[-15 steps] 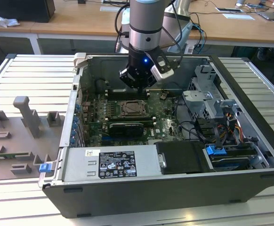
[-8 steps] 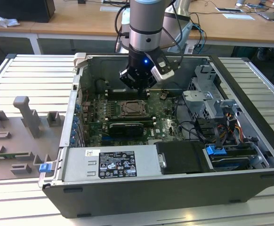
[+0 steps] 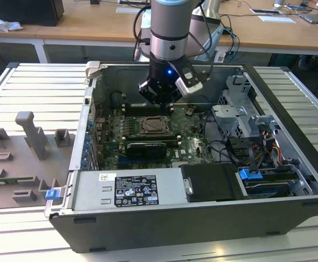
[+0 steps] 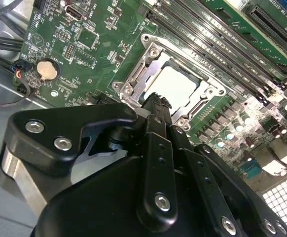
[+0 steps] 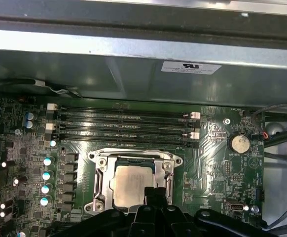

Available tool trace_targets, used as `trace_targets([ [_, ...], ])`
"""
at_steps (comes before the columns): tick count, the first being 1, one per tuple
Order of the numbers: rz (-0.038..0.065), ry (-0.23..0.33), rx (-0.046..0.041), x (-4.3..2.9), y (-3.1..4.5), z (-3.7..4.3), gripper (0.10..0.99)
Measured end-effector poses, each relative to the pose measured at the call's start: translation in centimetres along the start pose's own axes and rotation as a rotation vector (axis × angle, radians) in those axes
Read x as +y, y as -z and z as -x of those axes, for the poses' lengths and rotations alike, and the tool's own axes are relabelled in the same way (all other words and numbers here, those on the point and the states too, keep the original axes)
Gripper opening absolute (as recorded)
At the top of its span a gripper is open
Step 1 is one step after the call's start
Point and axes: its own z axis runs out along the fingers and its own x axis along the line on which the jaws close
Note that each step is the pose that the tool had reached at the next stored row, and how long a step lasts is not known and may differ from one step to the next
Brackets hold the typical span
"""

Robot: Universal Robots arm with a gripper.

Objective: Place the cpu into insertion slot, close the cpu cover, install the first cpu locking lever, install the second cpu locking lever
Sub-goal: 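Install the second cpu locking lever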

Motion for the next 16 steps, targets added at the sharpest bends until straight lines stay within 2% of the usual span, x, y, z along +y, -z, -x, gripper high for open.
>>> trace_targets([
  [16,0.0,0.0,0.0001,-0.7,0.05,-0.04,0.106],
])
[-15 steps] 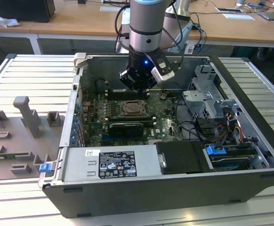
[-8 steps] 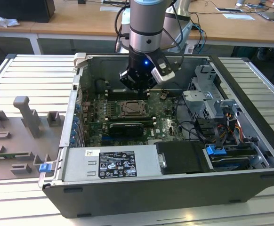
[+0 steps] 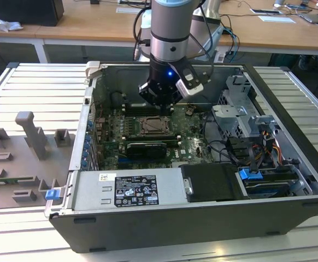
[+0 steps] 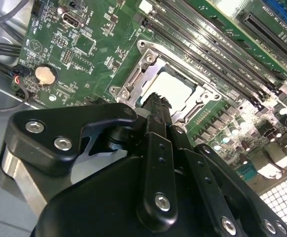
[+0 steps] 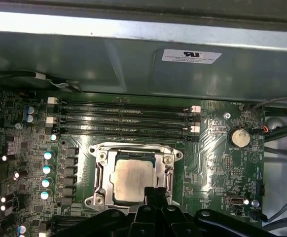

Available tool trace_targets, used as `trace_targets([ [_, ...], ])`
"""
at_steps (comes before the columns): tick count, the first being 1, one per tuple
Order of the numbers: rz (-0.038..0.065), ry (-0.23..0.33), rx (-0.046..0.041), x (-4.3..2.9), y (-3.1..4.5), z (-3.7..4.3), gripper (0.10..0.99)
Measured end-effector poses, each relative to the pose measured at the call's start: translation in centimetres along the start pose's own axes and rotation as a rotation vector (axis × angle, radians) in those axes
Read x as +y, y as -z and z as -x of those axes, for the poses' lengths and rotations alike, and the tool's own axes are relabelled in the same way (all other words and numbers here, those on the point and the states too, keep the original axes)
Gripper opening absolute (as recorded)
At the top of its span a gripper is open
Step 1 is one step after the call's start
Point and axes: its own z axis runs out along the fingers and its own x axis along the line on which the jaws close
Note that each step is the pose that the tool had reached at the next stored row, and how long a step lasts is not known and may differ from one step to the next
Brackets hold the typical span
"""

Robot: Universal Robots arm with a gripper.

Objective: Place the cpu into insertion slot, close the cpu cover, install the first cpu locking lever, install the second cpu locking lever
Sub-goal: 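Install the second cpu locking lever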

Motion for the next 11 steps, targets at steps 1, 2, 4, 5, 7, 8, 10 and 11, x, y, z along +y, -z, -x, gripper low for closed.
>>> trace_targets([
  [1,0.0,0.0,0.0,-0.07,0.0,0.0,0.106],
  [2,0.0,0.0,0.0,-0.19,0.01,-0.01,0.106],
  [4,0.0,0.0,0.0,-0.38,0.02,-0.02,0.106],
  [5,0.0,0.0,0.0,-0.48,0.03,-0.03,0.106],
  [7,0.0,0.0,0.0,-0.61,0.06,-0.03,0.106],
  [8,0.0,0.0,0.0001,-0.64,0.13,-0.04,0.106],
  [10,0.0,0.0,0.0,-0.69,0.34,-0.03,0.106],
  [11,0.0,0.0,-0.0001,-0.78,0.35,-0.03,0.106],
])
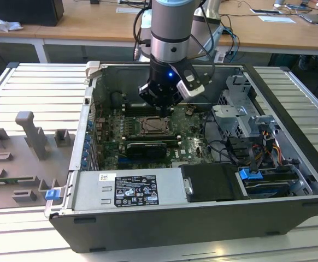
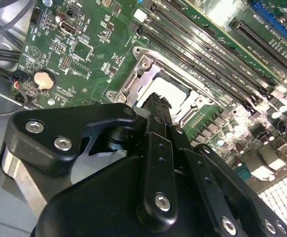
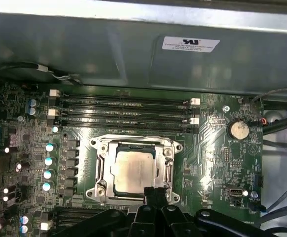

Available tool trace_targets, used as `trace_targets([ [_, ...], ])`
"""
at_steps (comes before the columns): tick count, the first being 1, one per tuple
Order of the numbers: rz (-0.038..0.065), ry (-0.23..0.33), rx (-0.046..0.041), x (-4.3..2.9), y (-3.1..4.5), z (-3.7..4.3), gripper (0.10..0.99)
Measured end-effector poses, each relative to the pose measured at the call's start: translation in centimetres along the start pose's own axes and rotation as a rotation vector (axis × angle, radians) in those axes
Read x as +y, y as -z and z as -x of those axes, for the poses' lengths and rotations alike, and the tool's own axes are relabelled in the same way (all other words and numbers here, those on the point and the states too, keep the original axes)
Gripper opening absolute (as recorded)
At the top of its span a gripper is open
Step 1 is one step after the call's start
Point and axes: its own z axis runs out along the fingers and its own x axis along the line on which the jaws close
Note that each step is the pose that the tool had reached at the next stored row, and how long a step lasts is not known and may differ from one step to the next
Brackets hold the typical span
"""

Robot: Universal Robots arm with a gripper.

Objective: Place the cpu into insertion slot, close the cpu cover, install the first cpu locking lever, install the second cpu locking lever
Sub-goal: 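Install the second cpu locking lever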

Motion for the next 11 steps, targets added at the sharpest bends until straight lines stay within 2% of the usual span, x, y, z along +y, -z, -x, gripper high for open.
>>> trace_targets([
  [2,0.0,0.0,0.0003,-0.67,0.0,-0.05,0.106],
  [6,0.001,-0.001,0.0061,-1.78,-0.7,-0.13,0.106],
  [9,0.002,-0.001,0.0063,-3.07,-0.91,-0.28,0.106],
  [11,0.004,-0.001,0.0062,-3.29,-0.95,-0.56,0.106],
])
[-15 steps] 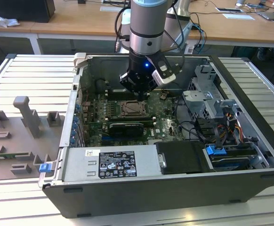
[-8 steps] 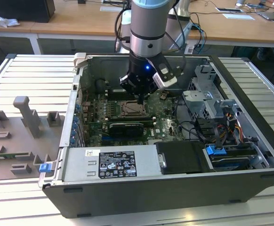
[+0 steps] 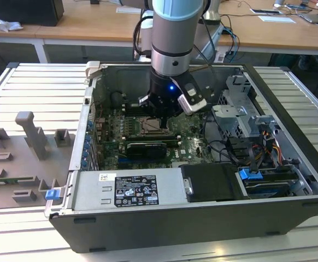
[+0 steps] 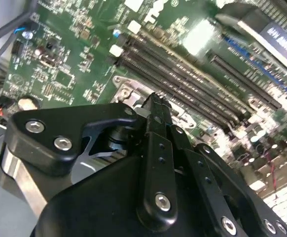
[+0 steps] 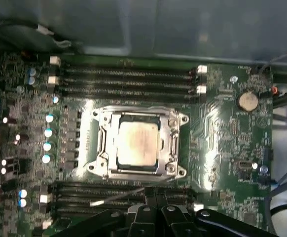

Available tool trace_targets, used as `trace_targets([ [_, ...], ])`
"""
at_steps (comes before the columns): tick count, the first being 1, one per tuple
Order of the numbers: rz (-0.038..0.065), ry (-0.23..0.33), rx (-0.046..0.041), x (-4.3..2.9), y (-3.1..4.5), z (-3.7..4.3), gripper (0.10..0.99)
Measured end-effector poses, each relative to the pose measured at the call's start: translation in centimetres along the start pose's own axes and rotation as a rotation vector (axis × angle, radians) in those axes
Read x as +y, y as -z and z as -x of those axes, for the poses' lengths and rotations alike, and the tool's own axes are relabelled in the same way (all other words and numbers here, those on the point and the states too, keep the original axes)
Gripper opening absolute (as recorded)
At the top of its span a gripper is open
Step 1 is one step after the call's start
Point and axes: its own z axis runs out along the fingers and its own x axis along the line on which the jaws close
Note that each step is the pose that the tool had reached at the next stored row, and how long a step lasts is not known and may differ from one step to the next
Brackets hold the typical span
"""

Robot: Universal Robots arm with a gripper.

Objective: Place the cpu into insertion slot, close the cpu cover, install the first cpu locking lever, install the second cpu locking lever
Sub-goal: 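Install the second cpu locking lever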

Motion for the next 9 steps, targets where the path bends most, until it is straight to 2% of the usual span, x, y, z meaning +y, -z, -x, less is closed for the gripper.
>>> trace_targets([
  [5,0.008,0.0,-0.0005,-0.01,-0.11,-1.79,0.106],
  [9,0.009,0.0,-0.0005,-0.03,-1.03,-2.61,0.106],
])
